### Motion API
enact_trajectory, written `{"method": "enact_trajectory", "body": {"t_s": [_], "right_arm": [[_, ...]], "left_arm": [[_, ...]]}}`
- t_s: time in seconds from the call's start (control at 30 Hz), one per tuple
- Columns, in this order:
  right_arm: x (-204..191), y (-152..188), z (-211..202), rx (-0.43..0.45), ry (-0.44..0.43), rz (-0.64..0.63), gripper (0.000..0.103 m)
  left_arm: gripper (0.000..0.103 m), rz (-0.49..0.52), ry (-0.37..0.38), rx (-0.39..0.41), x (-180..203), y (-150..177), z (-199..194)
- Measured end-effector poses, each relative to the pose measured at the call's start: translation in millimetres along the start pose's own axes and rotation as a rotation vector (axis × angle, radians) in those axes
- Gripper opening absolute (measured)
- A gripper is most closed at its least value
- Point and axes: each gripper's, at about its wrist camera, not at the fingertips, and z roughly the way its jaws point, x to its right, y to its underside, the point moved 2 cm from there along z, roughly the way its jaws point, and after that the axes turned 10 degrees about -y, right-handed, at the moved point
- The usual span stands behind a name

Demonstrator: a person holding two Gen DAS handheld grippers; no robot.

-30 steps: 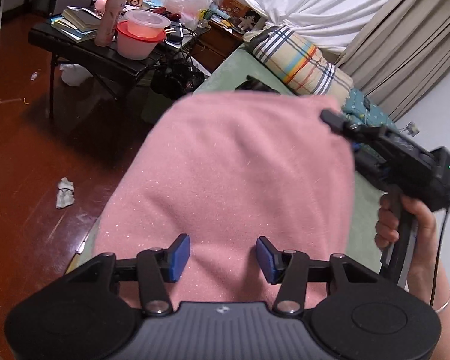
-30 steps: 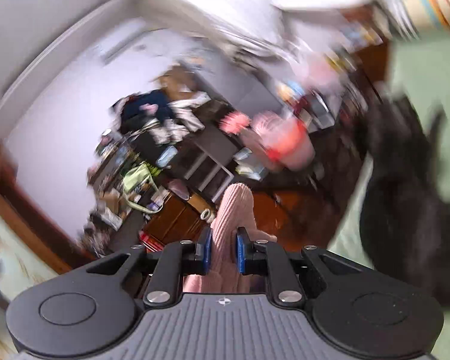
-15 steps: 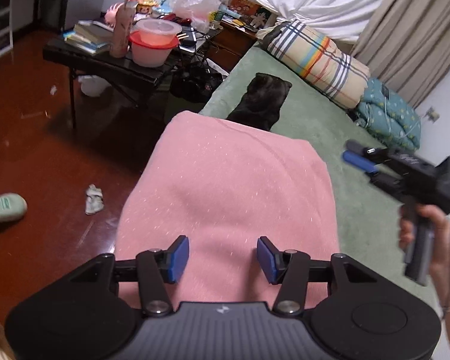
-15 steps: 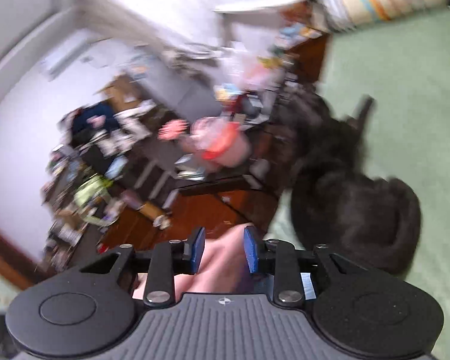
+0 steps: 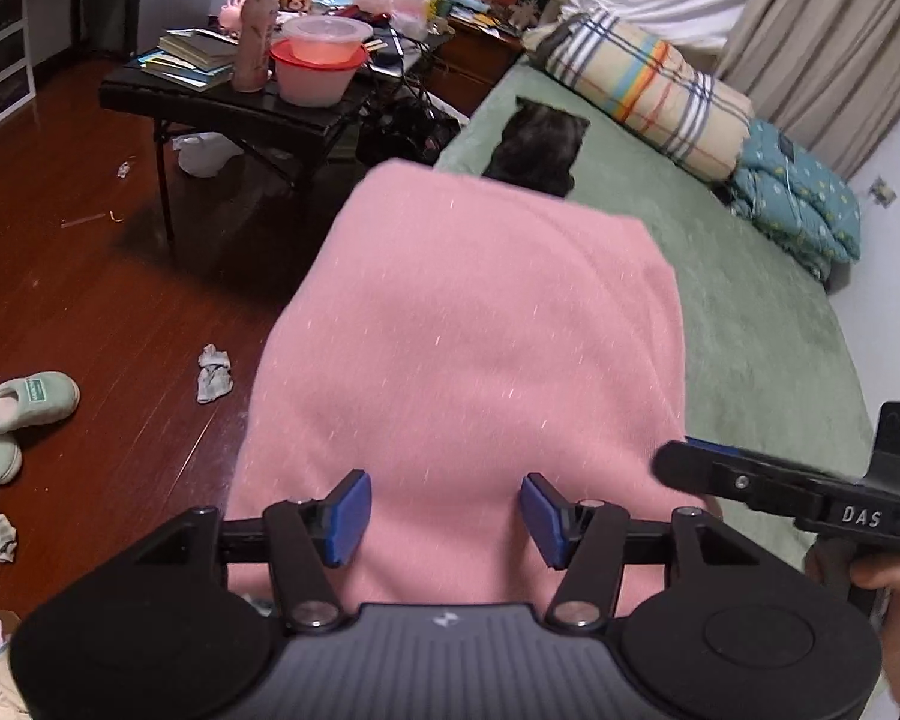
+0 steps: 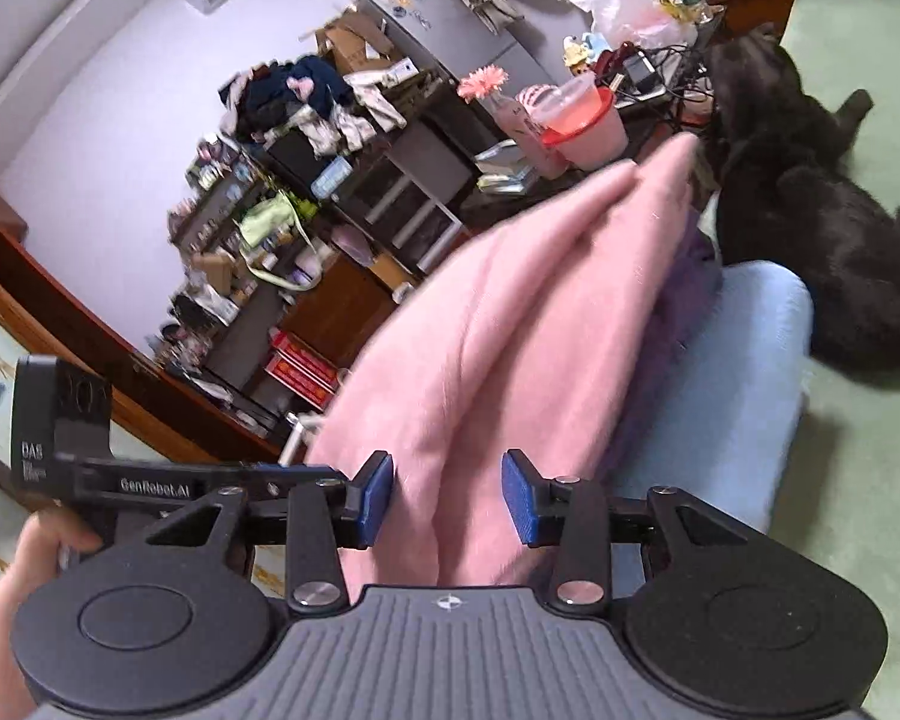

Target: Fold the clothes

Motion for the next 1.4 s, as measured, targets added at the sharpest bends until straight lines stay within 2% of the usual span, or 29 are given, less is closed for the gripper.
{"method": "enact_trajectory", "body": {"t_s": [0.1, 0.23, 0.3, 0.43, 0.57, 0.6, 0.67, 0.87, 0.93, 1.07, 1.23, 1.33, 1.4], "right_arm": [[11, 3, -15, 0.006, -0.002, 0.06, 0.045], [27, 14, -34, 0.073, -0.062, 0.207, 0.047], [30, 20, -31, 0.097, -0.106, 0.256, 0.047], [30, 27, -19, 0.112, -0.165, 0.324, 0.047], [31, 35, -4, 0.111, -0.179, 0.406, 0.047], [33, 37, -1, 0.12, -0.187, 0.429, 0.046], [37, 41, -1, 0.144, -0.209, 0.48, 0.033], [54, 53, -14, 0.219, -0.257, 0.658, 0.032], [59, 55, -20, 0.259, -0.266, 0.694, 0.032], [60, 51, -19, 0.256, -0.294, 0.709, 0.032], [62, 50, -12, 0.252, -0.249, 0.736, 0.032], [68, 56, -10, 0.276, -0.262, 0.816, 0.032], [75, 64, -11, 0.337, -0.294, 0.915, 0.032]], "left_arm": [[0.055, 0.017, -0.057, 0.018, -5, 13, -7], [0.056, 0.021, -0.09, 0.097, -13, 32, -19], [0.059, 0.018, -0.125, 0.131, -20, 40, -21], [0.06, 0.038, -0.234, 0.176, -31, 49, -19], [0.06, -0.02, -0.245, 0.205, -48, 59, -19], [0.06, -0.054, -0.249, 0.23, -56, 62, -18], [0.06, -0.06, -0.26, 0.251, -59, 64, -17], [0.06, 0.009, -0.311, 0.348, -54, 65, -4], [0.06, 0.068, -0.35, 0.409, -43, 63, 1], [0.06, 0.176, -0.351, 0.506, -28, 65, -1], [0.06, 0.162, -0.301, 0.566, -36, 64, -4], [0.06, 0.178, -0.29, 0.581, -34, 65, -6], [0.06, 0.206, -0.308, 0.591, -31, 66, -4]]}}
